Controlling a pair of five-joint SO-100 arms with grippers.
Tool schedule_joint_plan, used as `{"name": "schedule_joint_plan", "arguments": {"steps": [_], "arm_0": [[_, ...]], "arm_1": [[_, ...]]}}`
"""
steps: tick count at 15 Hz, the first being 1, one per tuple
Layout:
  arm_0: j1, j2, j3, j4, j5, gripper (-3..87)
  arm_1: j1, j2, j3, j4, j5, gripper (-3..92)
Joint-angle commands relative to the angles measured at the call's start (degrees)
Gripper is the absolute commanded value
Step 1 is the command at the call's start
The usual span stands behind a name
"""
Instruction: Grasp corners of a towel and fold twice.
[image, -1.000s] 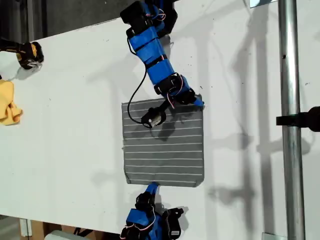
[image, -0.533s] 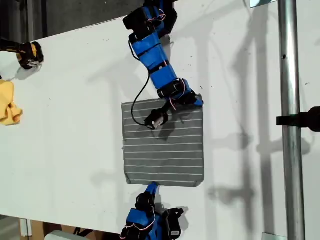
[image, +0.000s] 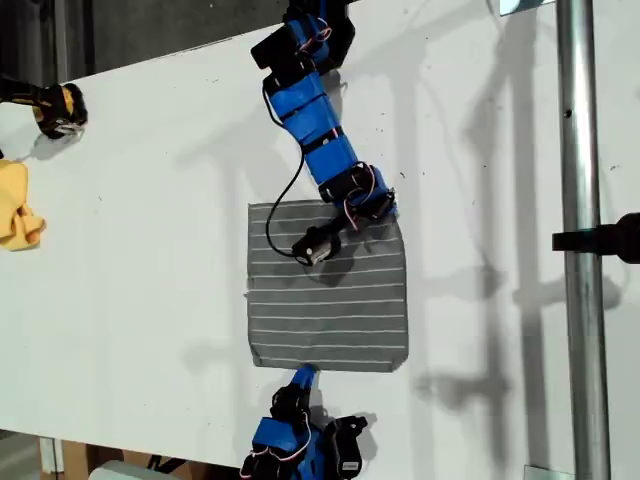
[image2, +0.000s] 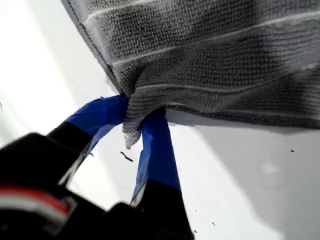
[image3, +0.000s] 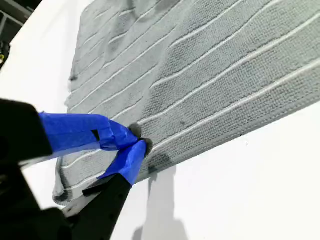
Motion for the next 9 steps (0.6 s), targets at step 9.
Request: {"name": "schedule_joint_plan", "arguments": {"steps": [9], "arm_0": [[1.1, -0.4, -10.7, 1.5, -1.5, -1.5]], "arm_1": [[0.6, -0.2, -1.3, -0.4, -0.3, -0.2]]}}
